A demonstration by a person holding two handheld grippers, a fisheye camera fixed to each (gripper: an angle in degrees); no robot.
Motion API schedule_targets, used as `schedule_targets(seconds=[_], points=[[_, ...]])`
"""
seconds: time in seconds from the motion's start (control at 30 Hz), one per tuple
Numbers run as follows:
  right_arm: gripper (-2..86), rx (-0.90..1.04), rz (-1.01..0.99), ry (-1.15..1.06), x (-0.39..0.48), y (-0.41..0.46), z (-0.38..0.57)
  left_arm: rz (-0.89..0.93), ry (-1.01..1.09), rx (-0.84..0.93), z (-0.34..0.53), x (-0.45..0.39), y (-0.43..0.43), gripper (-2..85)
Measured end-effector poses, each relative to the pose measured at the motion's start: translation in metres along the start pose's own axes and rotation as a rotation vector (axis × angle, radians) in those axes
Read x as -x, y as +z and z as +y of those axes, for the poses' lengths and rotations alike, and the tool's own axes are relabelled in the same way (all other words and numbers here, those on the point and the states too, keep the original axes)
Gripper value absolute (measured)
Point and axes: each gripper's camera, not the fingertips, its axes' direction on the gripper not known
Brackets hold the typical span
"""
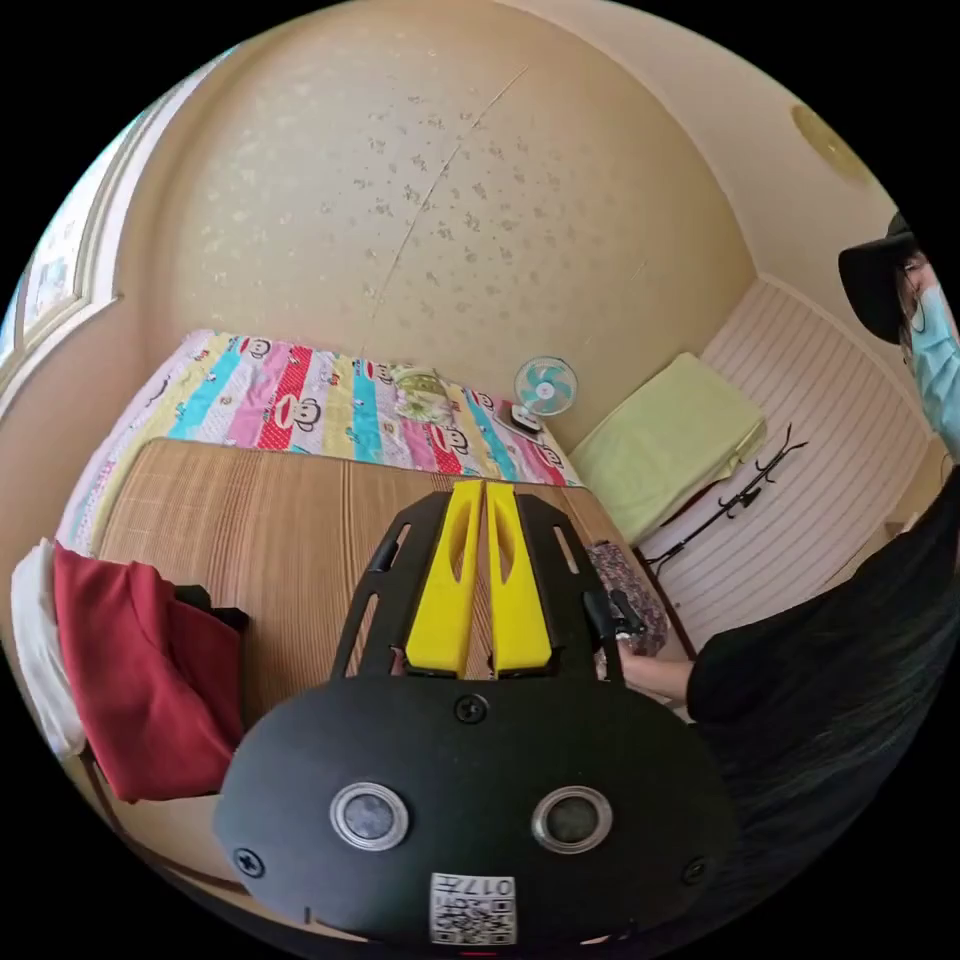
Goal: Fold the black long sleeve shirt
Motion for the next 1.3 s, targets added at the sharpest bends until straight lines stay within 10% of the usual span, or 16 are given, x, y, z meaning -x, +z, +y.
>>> schedule_targets(seconds=[0.23, 0.43, 0.83, 1.07, 1.3], points=[[11.1, -0.057, -0.029, -0.277, -0.008, 0.002, -0.040, 0.069, -0.072, 0.233, 0.044, -0.049, 0.103, -0.7], [4.4, 0.366, 0.008, -0.436, 0.001, 0.066, -0.056, 0.085, -0.111, 0.293, 0.051, -0.065, 0.142, -0.8], [1.0, -0.256, -0.950, -0.977, -0.001, -0.226, 0.099, 0.233, -0.149, 0.214, 0.015, -0.032, 0.124, 0.0], [1.0, -0.602, -1.168, -1.295, 0.021, -0.365, 0.192, 0.328, -0.061, 0.152, -0.042, -0.004, 0.083, 4.0], [0.9, -0.820, -0.958, -1.432, 0.081, -0.444, 0.284, 0.441, -0.126, 0.232, -0.069, 0.049, 0.075, 11.7]])
